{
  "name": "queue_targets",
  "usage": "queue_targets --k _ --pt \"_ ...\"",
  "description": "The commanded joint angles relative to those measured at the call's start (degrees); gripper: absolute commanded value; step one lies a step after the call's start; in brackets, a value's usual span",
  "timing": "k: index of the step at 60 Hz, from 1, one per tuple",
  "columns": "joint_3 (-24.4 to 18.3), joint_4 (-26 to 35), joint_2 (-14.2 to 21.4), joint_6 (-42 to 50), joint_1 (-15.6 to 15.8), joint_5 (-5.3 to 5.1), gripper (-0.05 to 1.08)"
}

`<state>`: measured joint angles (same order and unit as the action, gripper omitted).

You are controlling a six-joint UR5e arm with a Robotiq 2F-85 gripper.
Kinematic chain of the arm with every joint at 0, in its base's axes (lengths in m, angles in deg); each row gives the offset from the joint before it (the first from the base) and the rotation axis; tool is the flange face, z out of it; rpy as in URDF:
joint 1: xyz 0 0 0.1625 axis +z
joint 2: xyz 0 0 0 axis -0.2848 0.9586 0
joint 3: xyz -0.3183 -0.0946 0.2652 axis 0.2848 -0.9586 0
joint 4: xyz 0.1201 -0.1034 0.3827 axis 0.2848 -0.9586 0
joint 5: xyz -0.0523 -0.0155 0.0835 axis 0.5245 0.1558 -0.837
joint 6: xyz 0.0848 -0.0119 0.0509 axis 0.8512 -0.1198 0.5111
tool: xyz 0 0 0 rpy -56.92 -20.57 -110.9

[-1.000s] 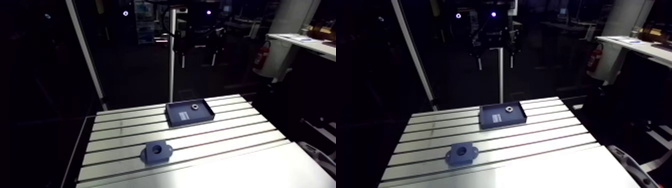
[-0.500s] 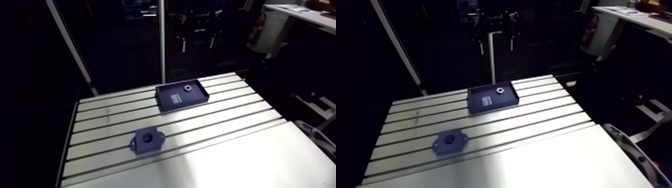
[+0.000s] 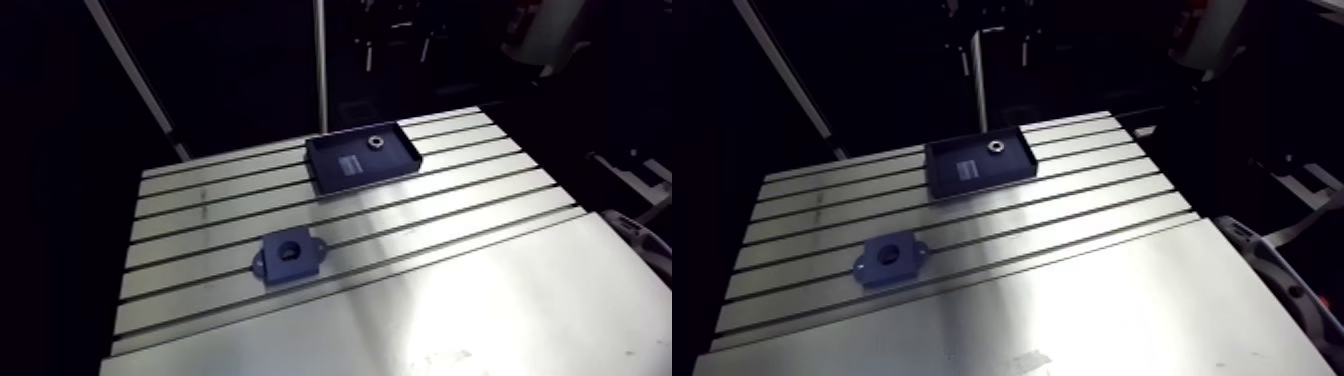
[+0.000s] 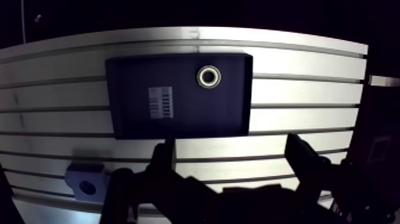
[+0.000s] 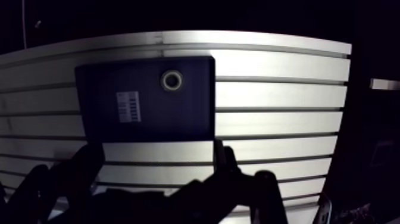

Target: Pick up the bearing and press it into the housing until flush.

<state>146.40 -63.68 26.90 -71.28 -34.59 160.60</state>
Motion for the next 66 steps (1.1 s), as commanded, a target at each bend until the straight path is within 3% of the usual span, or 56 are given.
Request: queue_targets --k 1,45,66 --pt "-1.1 -1.5 -3.0 0.4 0.1 0.35 0.01" --pt "-0.7 -5.2 -7.8 2.1 2.0 0.71 0.02" --pt "-1.4 -5.3 -9.6 2.1 1.9 0.62 0.18"
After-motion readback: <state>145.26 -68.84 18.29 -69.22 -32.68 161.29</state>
